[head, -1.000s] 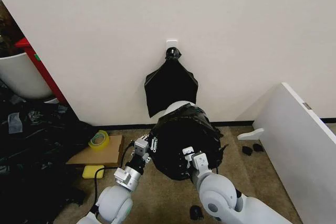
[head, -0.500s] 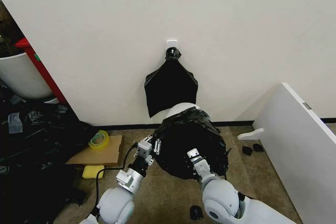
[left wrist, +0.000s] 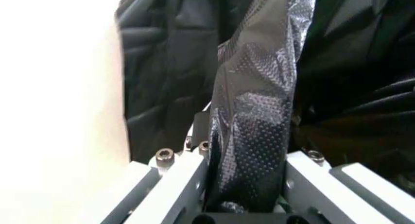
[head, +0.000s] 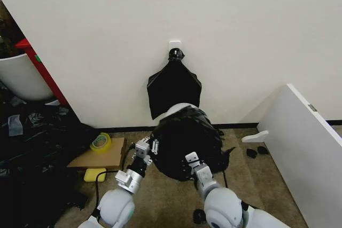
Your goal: Place the garbage bag over the trash bin.
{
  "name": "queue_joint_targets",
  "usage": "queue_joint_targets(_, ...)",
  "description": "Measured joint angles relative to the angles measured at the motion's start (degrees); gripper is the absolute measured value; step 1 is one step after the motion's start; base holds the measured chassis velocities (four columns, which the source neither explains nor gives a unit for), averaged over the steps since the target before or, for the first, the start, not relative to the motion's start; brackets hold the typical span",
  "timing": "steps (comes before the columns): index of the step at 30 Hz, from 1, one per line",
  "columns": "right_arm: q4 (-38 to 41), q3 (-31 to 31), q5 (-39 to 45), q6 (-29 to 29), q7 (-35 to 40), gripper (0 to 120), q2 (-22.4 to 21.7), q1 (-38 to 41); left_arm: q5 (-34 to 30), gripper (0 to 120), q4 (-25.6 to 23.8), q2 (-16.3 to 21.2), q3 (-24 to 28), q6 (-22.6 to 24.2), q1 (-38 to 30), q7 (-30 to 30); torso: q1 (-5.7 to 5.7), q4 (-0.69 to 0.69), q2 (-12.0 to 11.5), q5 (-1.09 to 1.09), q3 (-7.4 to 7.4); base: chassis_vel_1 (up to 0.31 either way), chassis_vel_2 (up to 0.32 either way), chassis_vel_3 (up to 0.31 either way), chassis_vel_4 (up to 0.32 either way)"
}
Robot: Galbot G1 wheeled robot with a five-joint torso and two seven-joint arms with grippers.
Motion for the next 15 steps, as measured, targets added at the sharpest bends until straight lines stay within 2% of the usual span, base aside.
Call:
queue_joint_targets(1, -0.5, 0.6, -1.6, 4.5, -3.1, 28, 0.0, -0.5, -1.2, 0, 0.0, 0.0, -0.3, 0.9, -0.1, -0.3, 0.0, 0.0, 0.0, 0.02, 0.0, 0.0, 0.0, 0.0, 0.0)
queue_joint_targets(2, -0.5, 0.6, -1.6, 4.5, -3.1, 28, 0.0, -0.5, -1.2, 0, 0.0, 0.0, -0.3, 0.9, -0.1, -0.3, 0.0, 0.0, 0.0, 0.02, 0.0, 0.0, 0.0, 0.0, 0.0)
queue_joint_targets(6, -4.1, 6.5, -8.5, 25.6, -20.6, 48, 0.8, -4.2, -9.3, 0, -1.1, 0.0, -2.4, 8.2, -0.7, -2.7, 0.0, 0.01, 0.0, 0.01, 0.0, 0.0, 0.0, 0.0, 0.0)
queue_joint_targets(7, -4.1, 6.5, -8.5, 25.6, -20.6, 48, 0.8, -4.2, -9.3, 0, -1.1, 0.0, -2.4, 8.2, -0.7, -2.7, 0.0, 0.01, 0.0, 0.01, 0.0, 0.0, 0.0, 0.0, 0.0)
queue_joint_targets(8, -4.7, 8.4, -9.5, 30.0, -24.7, 51, 1.2, -5.0, -11.5, 0, -1.4, 0.0, -3.0, 10.5, -0.8, -3.8, 0.0, 0.0, 0.0, 0.01, 0.0, 0.0, 0.0, 0.0, 0.0)
queue_joint_targets(10, -5.7, 12.7, -13.2, 39.1, -30.6, 61, 3.1, -6.5, -18.8, 0, -3.2, 0.0, -5.0, 19.4, -0.8, -8.6, 0.0, 0.01, 0.0, 0.0, 0.0, 0.0, 0.0, 0.0, 0.0)
queue_joint_targets(11, -5.7, 14.7, -15.3, 41.3, -31.0, 64, 4.1, -7.2, -22.4, 0, -4.1, 0.0, -5.8, 24.3, -0.9, -11.4, 0.0, 0.03, 0.0, 0.02, 0.0, 0.0, 0.0, 0.0, 0.0)
queue_joint_targets(12, -5.7, 14.7, -15.3, 41.3, -31.0, 64, 4.1, -7.2, -22.4, 0, -4.1, 0.0, -5.8, 24.3, -0.9, -11.4, 0.0, 0.03, 0.0, 0.02, 0.0, 0.0, 0.0, 0.0, 0.0)
queue_joint_targets(14, -5.3, 19.0, -21.2, 42.4, -27.6, 74, 6.6, -9.8, -31.5, 0, -5.7, -0.3, -7.0, 35.4, -1.5, -17.0, 0.0, 0.05, 0.0, 0.02, 0.0, 0.0, 0.0, 0.0, 0.0)
queue_joint_targets(15, -5.0, 20.6, -23.6, 42.2, -25.5, 78, 7.8, -10.9, -34.7, 0, -6.1, -0.5, -7.1, 39.2, -1.8, -18.7, 0.0, 0.02, 0.0, 0.01, 0.0, 0.0, 0.0, 0.0, 0.0)
